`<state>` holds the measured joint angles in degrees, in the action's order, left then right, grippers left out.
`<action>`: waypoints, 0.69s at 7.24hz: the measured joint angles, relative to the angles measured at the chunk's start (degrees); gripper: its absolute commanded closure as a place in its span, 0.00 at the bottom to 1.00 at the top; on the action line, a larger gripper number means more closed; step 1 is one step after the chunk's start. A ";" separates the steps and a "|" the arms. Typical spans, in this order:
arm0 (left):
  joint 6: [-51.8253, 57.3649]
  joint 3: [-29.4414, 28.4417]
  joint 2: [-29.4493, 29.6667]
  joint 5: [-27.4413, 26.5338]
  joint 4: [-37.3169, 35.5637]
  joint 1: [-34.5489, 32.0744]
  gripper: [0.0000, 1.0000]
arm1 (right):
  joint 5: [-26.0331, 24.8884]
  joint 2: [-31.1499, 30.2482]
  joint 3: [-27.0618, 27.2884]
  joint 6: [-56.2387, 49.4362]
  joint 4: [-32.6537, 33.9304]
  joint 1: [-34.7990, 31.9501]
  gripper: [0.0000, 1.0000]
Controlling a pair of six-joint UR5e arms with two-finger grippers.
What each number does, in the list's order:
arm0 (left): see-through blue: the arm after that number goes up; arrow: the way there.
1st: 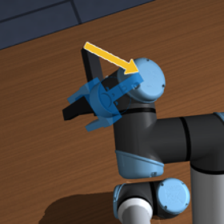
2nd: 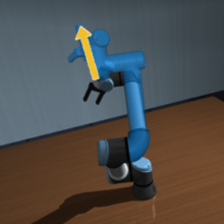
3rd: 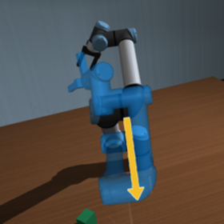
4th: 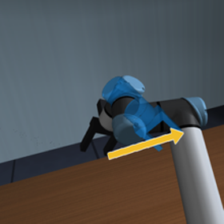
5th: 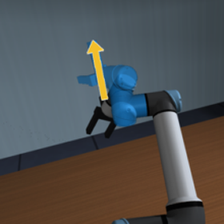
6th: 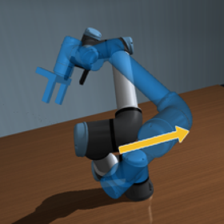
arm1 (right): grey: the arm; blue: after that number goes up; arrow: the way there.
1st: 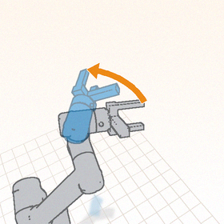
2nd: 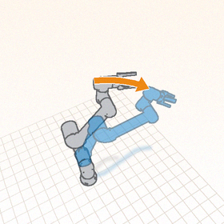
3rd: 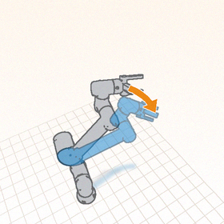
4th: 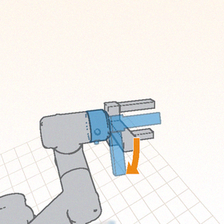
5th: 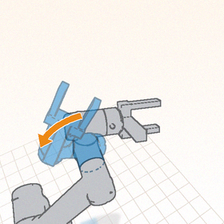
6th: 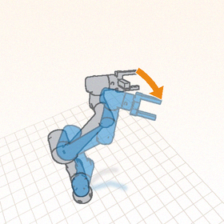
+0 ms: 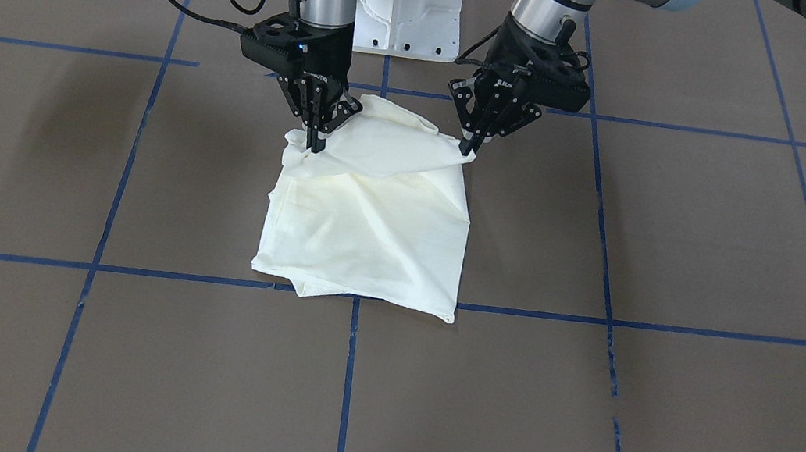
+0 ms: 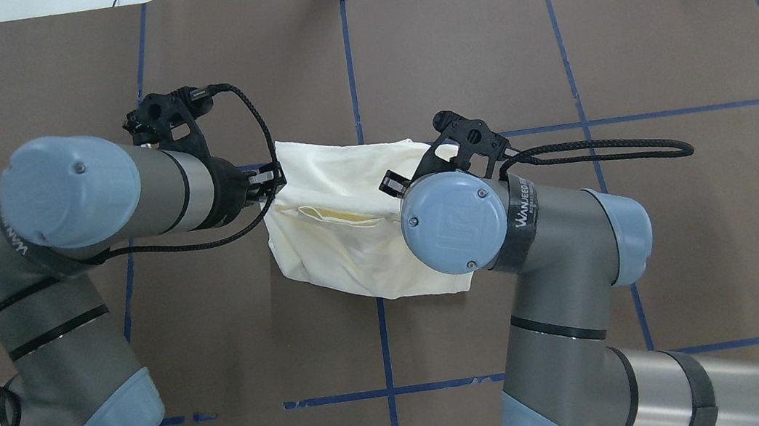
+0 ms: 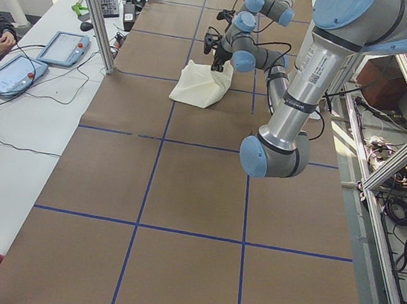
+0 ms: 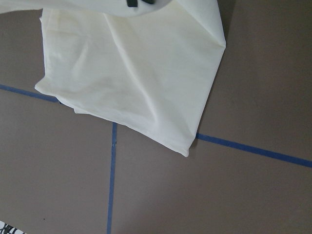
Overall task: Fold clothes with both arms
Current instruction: 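Fold the near edge over the bundle away from the robot with both grippers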
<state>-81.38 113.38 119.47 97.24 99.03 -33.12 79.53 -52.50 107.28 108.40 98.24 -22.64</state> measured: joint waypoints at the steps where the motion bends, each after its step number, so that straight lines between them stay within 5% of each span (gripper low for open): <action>1: 1.05 -2.97 1.18 -0.02 0.86 -1.49 1.00 | 0.03 0.73 -2.69 -0.26 -1.72 -0.79 1.00; 5: 2.52 -17.58 7.01 -0.20 8.26 -2.99 1.00 | 2.01 2.15 -9.54 -2.62 -4.05 -3.58 1.00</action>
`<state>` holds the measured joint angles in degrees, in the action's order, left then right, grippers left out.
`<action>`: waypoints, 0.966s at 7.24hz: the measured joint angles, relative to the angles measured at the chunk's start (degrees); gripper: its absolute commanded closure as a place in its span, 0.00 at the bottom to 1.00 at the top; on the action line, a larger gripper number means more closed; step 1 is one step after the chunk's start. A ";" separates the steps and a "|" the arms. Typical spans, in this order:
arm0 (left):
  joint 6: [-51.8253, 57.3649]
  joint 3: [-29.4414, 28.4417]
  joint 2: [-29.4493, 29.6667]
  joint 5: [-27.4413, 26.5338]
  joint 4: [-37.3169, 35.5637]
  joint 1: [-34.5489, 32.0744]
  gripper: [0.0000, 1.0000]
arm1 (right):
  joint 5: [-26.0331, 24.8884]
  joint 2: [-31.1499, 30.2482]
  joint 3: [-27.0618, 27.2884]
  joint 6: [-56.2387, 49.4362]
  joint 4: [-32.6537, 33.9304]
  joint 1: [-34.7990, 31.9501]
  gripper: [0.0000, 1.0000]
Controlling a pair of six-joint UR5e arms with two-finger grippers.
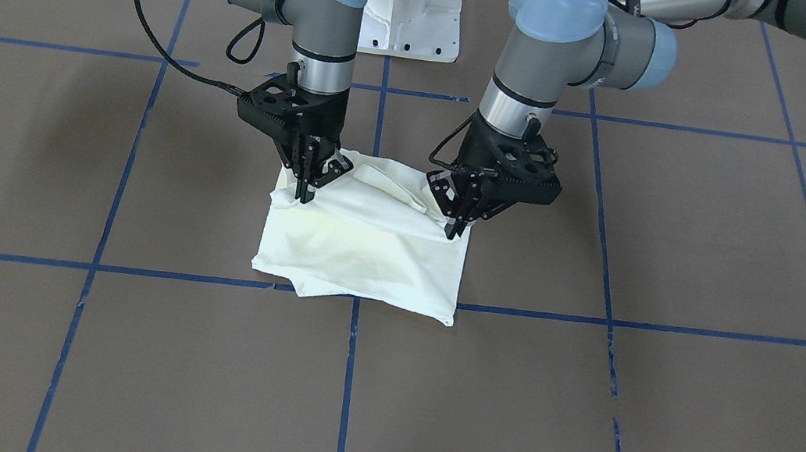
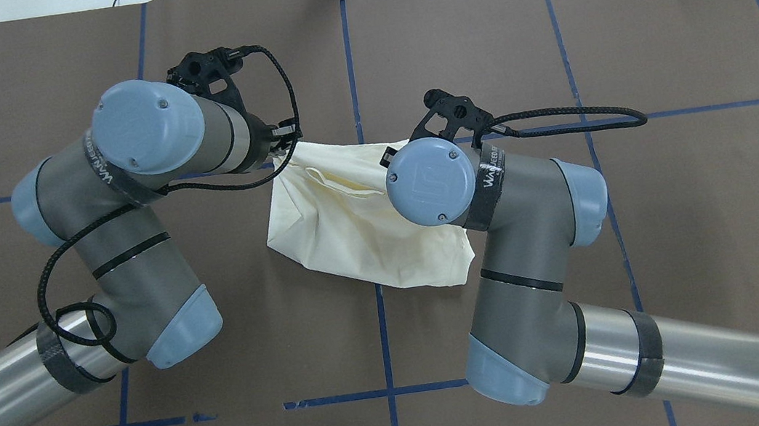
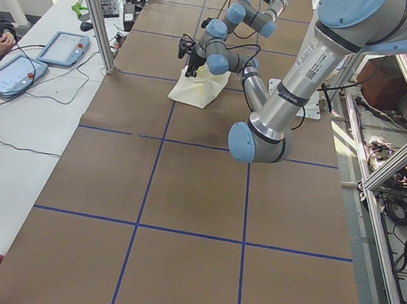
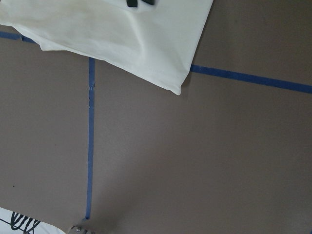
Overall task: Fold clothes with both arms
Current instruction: 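Fold the near edge over the bundle away from the robot with both grippers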
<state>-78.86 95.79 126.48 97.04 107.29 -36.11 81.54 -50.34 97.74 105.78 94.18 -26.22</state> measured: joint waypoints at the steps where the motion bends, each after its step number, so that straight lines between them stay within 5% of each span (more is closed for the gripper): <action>1: 0.30 -2.89 0.63 -0.06 2.08 -0.01 1.00 | 0.16 0.10 -0.72 -0.43 -0.04 -0.45 1.00; 2: 0.55 -4.59 1.16 -0.08 3.11 0.00 1.00 | 0.38 0.20 -1.40 -0.96 -0.07 -0.93 0.73; 3: 0.66 -5.31 1.47 -0.08 3.53 0.07 0.14 | 0.55 0.48 -2.35 -1.71 -0.12 -1.27 0.01; 4: 1.23 -5.57 1.62 -0.04 3.71 0.15 0.00 | 0.57 1.21 -4.23 -2.76 -0.91 -1.45 0.00; 7: 8.69 -3.59 1.21 0.49 3.89 -0.27 0.00 | 4.41 3.25 -8.55 -10.20 -6.21 -4.25 0.00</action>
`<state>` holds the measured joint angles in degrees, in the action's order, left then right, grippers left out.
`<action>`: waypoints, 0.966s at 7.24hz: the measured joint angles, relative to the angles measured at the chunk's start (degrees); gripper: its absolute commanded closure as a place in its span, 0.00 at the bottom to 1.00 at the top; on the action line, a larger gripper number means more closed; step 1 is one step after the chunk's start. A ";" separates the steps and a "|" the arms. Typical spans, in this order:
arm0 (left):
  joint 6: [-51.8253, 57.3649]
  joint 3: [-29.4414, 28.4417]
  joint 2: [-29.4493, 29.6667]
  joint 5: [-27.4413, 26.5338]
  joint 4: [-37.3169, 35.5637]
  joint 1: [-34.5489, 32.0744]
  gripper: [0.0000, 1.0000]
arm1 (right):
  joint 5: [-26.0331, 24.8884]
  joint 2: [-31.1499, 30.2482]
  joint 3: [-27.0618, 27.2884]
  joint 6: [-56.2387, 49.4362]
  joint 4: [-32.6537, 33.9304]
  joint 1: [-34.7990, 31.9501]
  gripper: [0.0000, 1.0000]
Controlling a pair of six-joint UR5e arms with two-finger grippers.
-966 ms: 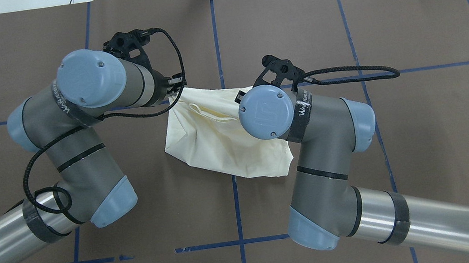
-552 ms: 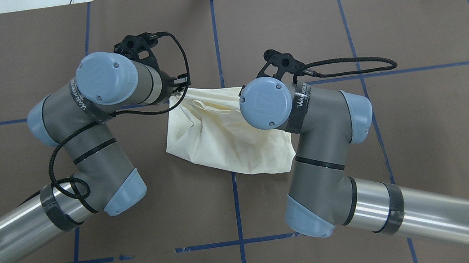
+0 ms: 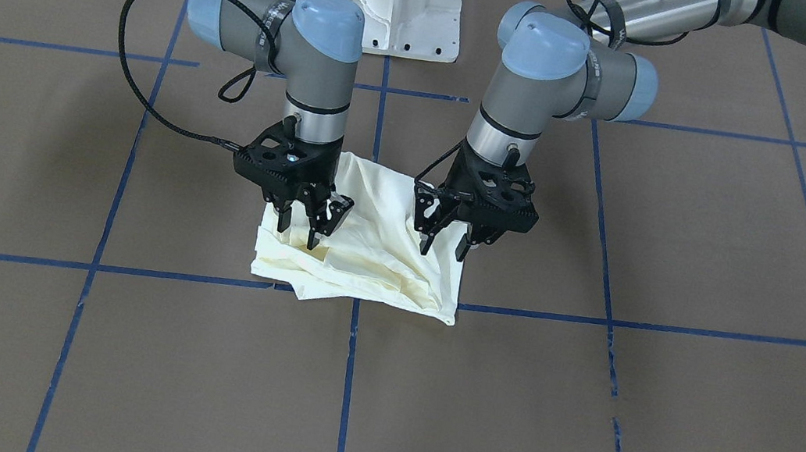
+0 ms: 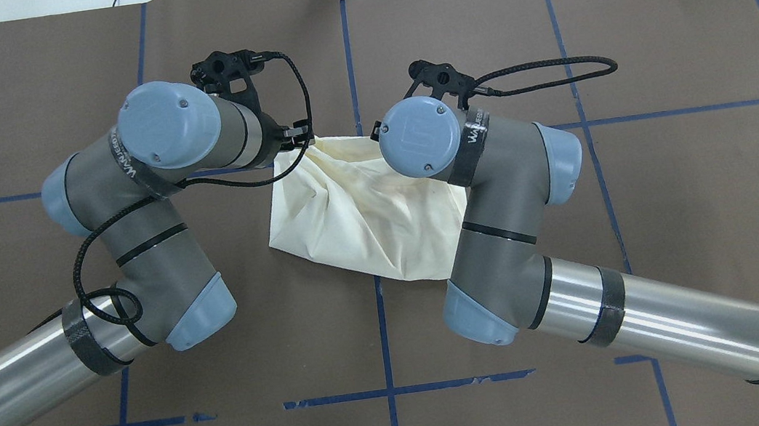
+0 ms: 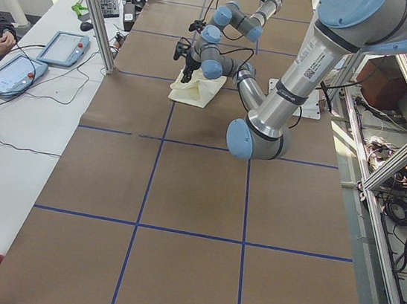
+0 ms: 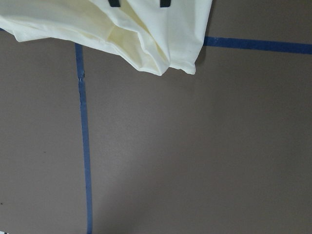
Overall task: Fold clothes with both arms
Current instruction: 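Fold the near edge over the bundle away from the robot with both grippers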
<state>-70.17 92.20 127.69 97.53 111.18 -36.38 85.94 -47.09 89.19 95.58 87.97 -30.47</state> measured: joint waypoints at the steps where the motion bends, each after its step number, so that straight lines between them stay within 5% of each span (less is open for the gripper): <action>1: 2.08 0.76 -0.17 0.19 0.01 -0.32 0.00 | 1.38 0.23 0.19 -1.43 -0.35 -0.21 0.00; 7: 3.72 1.35 -1.20 0.67 1.99 -0.77 0.00 | -4.04 0.36 -2.50 -12.06 -0.11 6.46 0.00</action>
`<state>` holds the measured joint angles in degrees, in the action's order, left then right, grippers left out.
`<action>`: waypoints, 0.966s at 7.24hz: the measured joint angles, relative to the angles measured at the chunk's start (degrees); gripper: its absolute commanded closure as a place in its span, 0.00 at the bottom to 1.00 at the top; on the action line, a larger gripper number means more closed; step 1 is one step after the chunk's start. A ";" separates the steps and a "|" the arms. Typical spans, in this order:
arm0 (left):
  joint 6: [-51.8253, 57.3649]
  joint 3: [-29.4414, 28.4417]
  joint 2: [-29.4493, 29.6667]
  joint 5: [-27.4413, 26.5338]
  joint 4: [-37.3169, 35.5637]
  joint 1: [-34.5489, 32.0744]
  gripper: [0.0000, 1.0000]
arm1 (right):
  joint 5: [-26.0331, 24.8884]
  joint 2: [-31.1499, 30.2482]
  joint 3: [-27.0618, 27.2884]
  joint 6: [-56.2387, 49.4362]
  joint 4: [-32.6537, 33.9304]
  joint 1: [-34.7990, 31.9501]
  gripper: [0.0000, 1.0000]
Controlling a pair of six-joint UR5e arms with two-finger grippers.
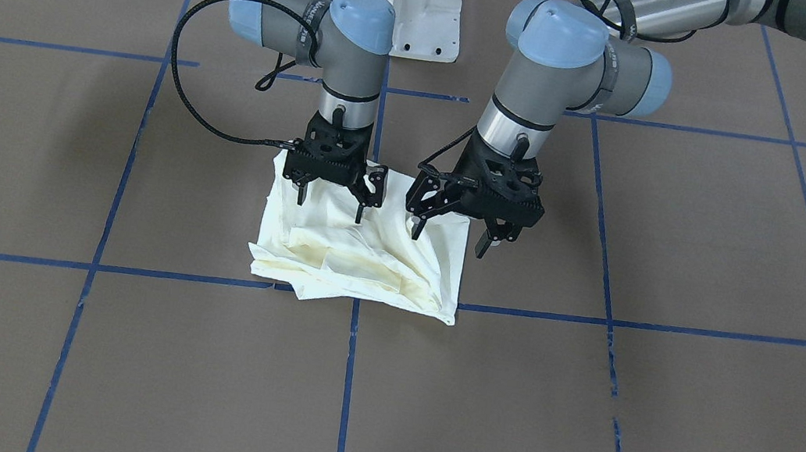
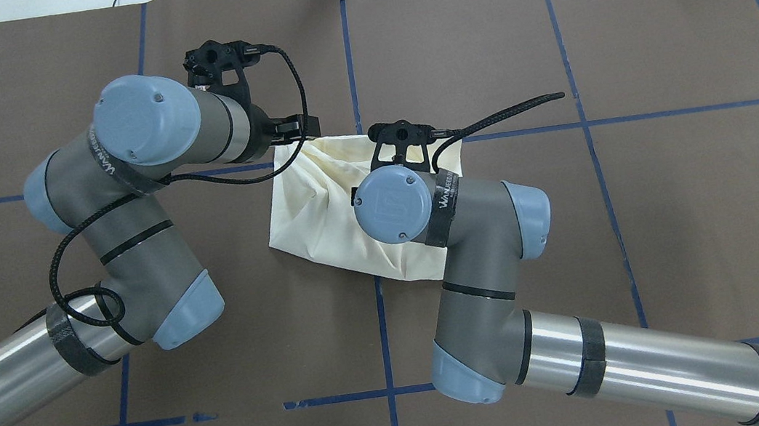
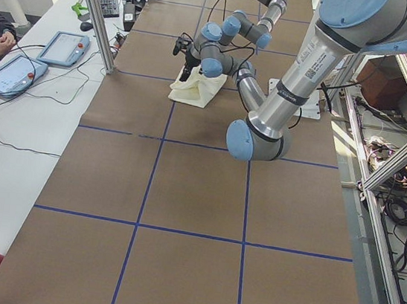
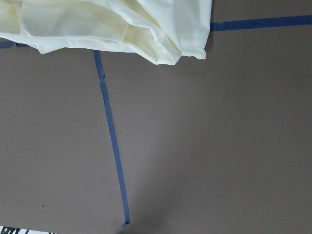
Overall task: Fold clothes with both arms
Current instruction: 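Fold the near edge over the bundle away from the robot with both grippers, then release the bundle and raise the right gripper away while the left gripper holds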
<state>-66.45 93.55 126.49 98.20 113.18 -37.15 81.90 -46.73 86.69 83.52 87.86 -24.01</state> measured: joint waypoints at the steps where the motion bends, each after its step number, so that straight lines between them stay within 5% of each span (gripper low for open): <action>1: -0.05 0.02 -0.28 0.04 0.52 0.01 0.00 | -0.41 0.15 -1.38 -1.21 -0.05 -0.50 0.00; 7: -0.61 1.14 -1.42 -0.04 0.75 0.21 0.00 | -0.08 4.39 -14.22 -1.07 -0.55 -12.99 0.00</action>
<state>-67.06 94.69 125.07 98.16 113.93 -36.95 81.82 -42.34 72.47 82.46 87.31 -37.00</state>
